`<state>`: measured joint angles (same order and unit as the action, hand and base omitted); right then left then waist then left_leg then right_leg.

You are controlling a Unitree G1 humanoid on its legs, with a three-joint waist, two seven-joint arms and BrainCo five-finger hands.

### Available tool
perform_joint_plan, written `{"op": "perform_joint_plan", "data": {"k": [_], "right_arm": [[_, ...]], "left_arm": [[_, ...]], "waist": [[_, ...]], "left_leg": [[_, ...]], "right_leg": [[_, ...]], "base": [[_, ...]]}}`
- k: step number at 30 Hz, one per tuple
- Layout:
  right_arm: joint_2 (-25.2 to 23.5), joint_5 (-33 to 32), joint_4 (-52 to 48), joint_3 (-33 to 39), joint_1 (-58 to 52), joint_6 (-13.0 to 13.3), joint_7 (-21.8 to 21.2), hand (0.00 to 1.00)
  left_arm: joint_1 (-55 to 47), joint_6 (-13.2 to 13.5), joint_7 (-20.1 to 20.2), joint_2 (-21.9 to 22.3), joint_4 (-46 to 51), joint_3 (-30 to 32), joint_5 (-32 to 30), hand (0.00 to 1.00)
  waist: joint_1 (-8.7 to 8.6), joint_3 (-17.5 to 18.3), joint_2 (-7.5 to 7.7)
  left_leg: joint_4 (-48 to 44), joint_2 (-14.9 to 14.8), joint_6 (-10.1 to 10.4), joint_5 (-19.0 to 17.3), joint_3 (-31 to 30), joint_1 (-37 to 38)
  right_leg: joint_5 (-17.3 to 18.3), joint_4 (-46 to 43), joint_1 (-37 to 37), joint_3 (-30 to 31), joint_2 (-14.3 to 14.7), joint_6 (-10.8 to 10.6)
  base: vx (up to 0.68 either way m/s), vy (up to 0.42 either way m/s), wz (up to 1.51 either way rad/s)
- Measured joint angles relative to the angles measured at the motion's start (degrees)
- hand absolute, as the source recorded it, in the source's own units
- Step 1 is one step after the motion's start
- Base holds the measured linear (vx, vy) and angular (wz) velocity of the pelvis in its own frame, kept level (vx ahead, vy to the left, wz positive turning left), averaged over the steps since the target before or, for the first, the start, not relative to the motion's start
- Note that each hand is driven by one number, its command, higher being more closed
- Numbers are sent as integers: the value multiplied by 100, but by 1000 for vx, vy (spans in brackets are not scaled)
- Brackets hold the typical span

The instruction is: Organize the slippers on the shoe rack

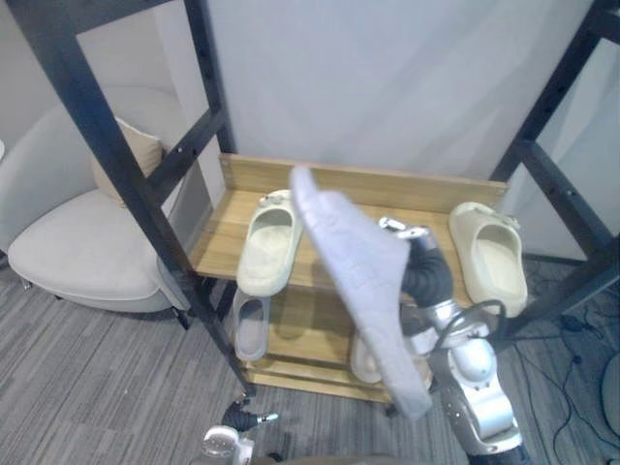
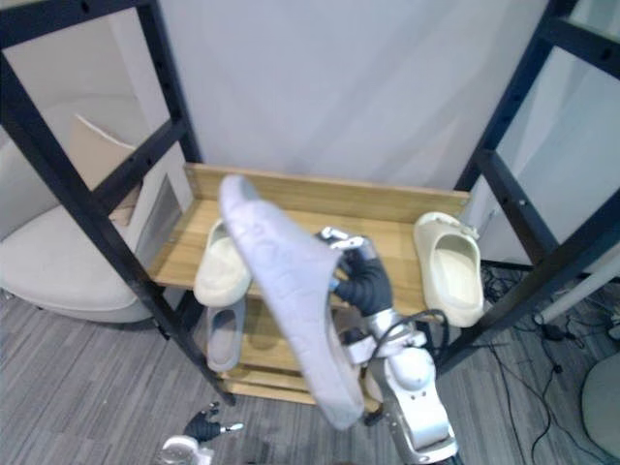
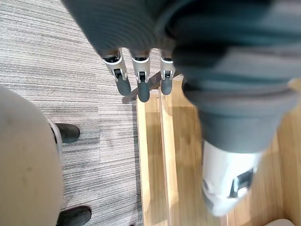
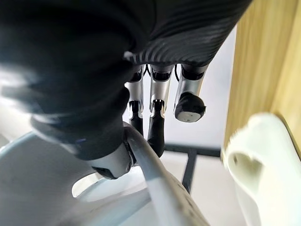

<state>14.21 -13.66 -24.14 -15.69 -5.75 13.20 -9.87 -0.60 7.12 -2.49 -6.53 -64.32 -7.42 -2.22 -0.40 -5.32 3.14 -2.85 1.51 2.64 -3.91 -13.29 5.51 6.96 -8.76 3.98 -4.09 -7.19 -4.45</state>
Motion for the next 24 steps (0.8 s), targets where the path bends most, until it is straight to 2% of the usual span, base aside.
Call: {"op": "perform_joint_plan", "data": {"k": [5, 8, 9, 10, 11, 14, 16, 18, 19, 20, 21, 22, 24], "right_arm": [[279, 0, 0, -474, -335, -32, -288, 100], [463, 4, 32, -744, -509, -64, -409, 100], [460, 3, 46, -754, -502, -104, -426, 100], [512, 3, 48, -776, -404, -125, -472, 100], [546, 3, 48, -782, -374, -126, -481, 100], [812, 7, 293, -1004, -20, -136, -500, 100], [846, 27, 579, -1210, 221, -230, -487, 100], [828, 117, 718, -1310, 330, -247, -465, 100], [826, 389, 724, -1400, 383, -261, -358, 100], [824, 438, 724, -1405, 392, -262, -349, 100], [785, 512, 712, -1412, 414, -263, -300, 100], [701, 685, 690, -1388, 501, -259, -192, 100], [606, 906, 732, -1358, 702, -267, -24, 100]], "left_arm": [[94, -2, 10, -74, -125, -218, -16, 0], [190, -2, 10, -115, -168, -328, -105, 0], [255, -1, 10, -126, -163, -339, -103, 0], [438, -4, 8, -146, -162, -366, -102, 0], [474, -4, 8, -142, -158, -379, -99, 0], [768, 1, -9, -122, -98, -380, -92, 0], [1026, 9, -98, -121, -46, -372, -29, 0], [1180, 16, -161, -110, 3, -353, 29, 0], [1290, 12, -247, -40, 75, -272, 58, 0], [1298, 11, -256, -19, 75, -257, 77, 0], [1314, 21, -268, 35, 183, -201, 141, 0], [1359, 30, -329, 67, 433, -97, 150, 0], [1454, 84, -410, 137, 580, 62, 199, 0]], "waist": [[3, -22, 24], [7, -51, 46], [26, -130, 55], [45, -376, 113], [44, -447, 100], [42, -917, -16], [52, -1228, -79], [55, -1374, -128], [58, -1492, -197], [61, -1513, -208], [73, -1570, -165], [58, -1682, -163], [75, -1819, -245]], "left_leg": [[-25, 27, 23, 19, -85, 28], [-273, 108, 74, -50, -282, -301], [-509, 151, 117, -72, -330, -480], [-969, 241, 175, -127, -383, -786], [-1065, 263, 184, -152, -408, -867], [-1798, 366, 287, -355, -471, -1505], [-2430, 418, 372, -595, -495, -2114], [-2775, 421, 455, -694, -511, -2549], [-2960, 392, 463, -700, -510, -2909], [-2979, 369, 464, -700, -508, -2955], [-3137, 392, 499, -721, -417, -3169], [-3635, 471, 602, -828, -288, -3514], [-4222, 473, 611, -984, -276, -3992]], "right_leg": [[200, -334, -18, -52, -38, 13], [437, -698, -320, -192, -104, 1], [460, -912, -470, -209, -120, 21], [535, -1301, -713, -245, -173, 82], [553, -1369, -764, -267, -180, 99], [712, -1983, -1310, -328, -190, 161], [962, -2595, -1898, -334, -201, 209], [1026, -2914, -2328, -337, -198, 216], [1026, -3093, -2689, -351, -174, 218], [1028, -3176, -2733, -354, -171, 217], [1153, -3638, -3023, -304, -264, 190], [1458, -4098, -3296, -244, -371, 265], [1620, -4601, -3735, -254, -361, 324]], "base": [[-47, -19, 9], [-61, -25, 32], [-58, -33, 43], [-93, -39, 35], [-113, -34, 33], [-210, -30, 18], [-334, -40, 11], [-283, -19, 2], [-240, -9, -3], [-236, -51, -4], [-168, -58, 11], [-174, -57, 11], [-182, -14, 3]]}}
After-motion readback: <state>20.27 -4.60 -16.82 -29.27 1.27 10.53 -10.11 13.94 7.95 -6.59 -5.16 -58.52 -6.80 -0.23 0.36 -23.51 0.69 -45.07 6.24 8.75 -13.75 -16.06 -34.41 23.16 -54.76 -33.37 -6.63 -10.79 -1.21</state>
